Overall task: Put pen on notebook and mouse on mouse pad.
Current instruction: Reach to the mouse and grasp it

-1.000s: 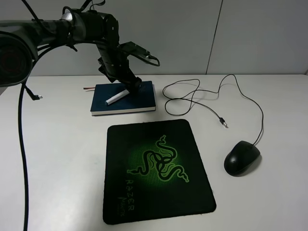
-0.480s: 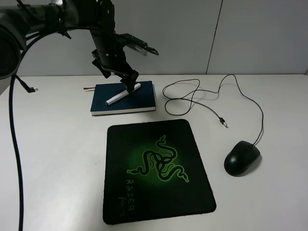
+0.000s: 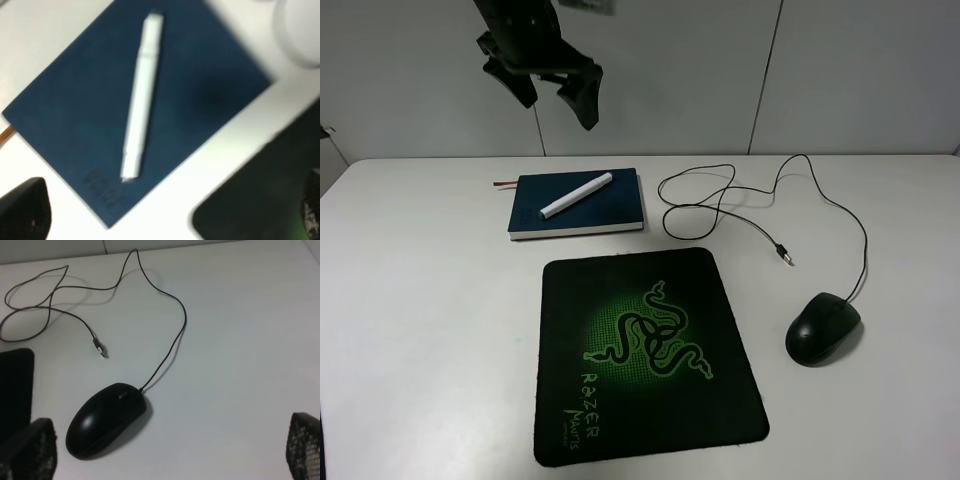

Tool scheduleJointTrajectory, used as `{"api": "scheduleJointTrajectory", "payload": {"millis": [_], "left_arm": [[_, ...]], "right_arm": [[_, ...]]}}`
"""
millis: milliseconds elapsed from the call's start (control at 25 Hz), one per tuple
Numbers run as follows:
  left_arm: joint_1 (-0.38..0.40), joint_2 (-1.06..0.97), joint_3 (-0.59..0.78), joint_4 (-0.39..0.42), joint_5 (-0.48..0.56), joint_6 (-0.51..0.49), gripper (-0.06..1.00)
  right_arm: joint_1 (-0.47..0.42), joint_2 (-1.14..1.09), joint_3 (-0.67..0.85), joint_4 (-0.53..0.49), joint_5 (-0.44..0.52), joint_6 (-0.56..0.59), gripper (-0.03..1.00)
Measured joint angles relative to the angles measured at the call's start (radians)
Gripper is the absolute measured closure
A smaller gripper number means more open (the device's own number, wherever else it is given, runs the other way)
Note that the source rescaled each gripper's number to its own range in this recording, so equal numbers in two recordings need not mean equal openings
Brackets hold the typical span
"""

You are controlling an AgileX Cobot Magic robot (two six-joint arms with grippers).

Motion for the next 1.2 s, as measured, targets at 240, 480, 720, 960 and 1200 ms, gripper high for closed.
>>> {"api": "scheduleJointTrajectory", "payload": {"millis": [240, 480, 720, 960, 1200], "left_arm": [[0.000, -0.149, 0.017, -0.061, 0.002, -0.018, -0.06], [0.000, -0.353, 0.223, -0.059, 0.002, -0.043, -0.06], [0.000, -0.611, 0.495, -0.059, 0.002, -0.073, -0.06], [0.000, -0.876, 0.758, -0.055, 0.002, -0.083, -0.06], [0.000, -1.143, 1.005, -0.099, 0.002, -0.062, -0.06]], "right_arm": [[0.000, 0.000, 0.000, 0.000, 0.000, 0.000, -0.03], [0.000, 0.000, 0.000, 0.000, 0.000, 0.000, -0.03], [0.000, 0.000, 0.000, 0.000, 0.000, 0.000, -0.03], [0.000, 0.000, 0.000, 0.000, 0.000, 0.000, -0.03], [0.000, 0.000, 0.000, 0.000, 0.000, 0.000, -0.03]]}}
